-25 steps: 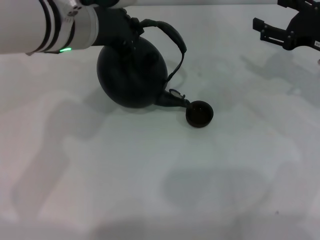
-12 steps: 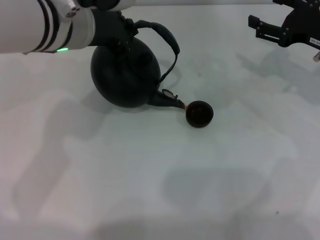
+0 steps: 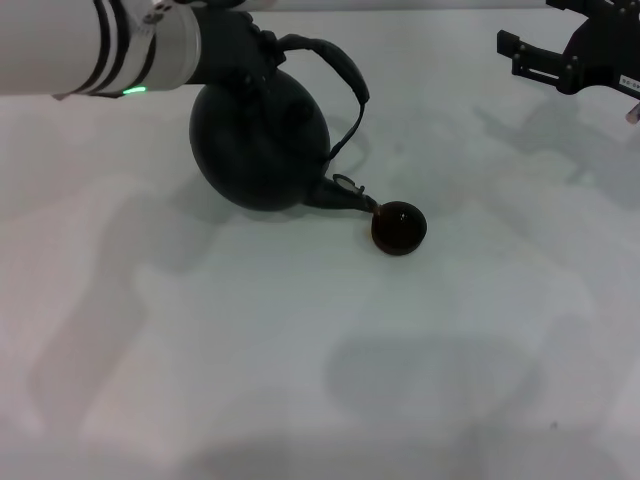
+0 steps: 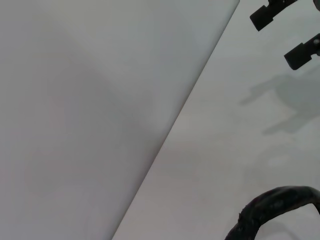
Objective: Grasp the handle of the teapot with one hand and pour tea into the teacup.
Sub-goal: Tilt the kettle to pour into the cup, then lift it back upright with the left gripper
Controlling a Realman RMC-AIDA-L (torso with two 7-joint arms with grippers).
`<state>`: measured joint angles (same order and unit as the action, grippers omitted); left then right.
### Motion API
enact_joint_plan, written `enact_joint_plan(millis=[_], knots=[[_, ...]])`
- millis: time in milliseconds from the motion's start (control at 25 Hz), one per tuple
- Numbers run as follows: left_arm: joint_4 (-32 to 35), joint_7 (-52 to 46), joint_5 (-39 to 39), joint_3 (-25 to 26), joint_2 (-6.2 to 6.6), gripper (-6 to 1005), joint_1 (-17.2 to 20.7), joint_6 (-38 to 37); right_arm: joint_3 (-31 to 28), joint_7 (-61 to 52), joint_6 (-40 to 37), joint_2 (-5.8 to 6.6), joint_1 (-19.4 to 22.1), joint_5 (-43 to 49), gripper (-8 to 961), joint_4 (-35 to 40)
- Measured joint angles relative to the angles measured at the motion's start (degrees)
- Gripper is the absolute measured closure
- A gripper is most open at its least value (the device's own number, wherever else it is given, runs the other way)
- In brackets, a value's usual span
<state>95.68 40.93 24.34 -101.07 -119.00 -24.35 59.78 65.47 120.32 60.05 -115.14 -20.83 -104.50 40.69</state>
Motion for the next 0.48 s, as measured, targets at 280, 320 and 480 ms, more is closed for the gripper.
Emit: enact_joint_plan(millis=[280, 320, 480], knots=[[-0.18, -0.64, 0.00, -0.01, 0.00, 878, -0.93, 0.39, 0.00, 0.09, -0.09, 0.00, -0.11, 0.00, 90, -0.50], [-0.30, -0.67, 0.00, -0.01, 0.00, 878, -1.10, 0.55, 0.00, 0.17, -0.09, 0.00, -0.13, 0.00, 90, -0.53], [-0.77, -0.80, 0.00, -0.01, 0.00, 879, -1.78, 1.43, 0.00, 0.64, -0.14, 0.00, -0.24, 0.00, 90, -0.61]])
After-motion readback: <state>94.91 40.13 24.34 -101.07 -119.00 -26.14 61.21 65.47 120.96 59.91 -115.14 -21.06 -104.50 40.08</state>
